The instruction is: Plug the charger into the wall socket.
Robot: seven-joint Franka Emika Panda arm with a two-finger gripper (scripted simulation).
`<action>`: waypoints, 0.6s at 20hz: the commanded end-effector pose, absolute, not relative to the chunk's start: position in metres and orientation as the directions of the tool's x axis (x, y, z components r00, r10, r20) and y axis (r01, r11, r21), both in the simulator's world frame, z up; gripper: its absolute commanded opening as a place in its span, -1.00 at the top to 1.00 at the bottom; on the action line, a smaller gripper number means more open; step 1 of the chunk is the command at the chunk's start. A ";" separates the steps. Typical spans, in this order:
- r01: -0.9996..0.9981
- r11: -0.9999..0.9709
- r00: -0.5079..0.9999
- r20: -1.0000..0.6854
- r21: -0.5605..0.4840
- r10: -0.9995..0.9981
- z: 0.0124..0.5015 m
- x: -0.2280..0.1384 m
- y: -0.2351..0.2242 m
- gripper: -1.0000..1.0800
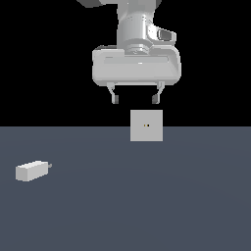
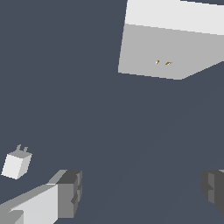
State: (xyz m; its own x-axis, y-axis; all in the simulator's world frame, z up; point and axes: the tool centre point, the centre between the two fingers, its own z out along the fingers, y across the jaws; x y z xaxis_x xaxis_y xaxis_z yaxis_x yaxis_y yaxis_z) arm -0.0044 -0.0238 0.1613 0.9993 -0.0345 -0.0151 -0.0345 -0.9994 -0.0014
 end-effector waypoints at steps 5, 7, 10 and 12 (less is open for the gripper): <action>-0.037 -0.999 0.999 -0.010 -0.001 -0.037 0.161 -0.006 -0.022 -0.92; -0.041 -0.999 0.999 -0.004 0.000 -0.041 0.160 -0.007 -0.019 -0.92; -0.049 -0.999 0.999 0.009 0.001 -0.049 0.158 -0.010 -0.014 -0.92; -0.057 -0.998 0.998 0.022 0.002 -0.056 0.156 -0.013 -0.008 -0.92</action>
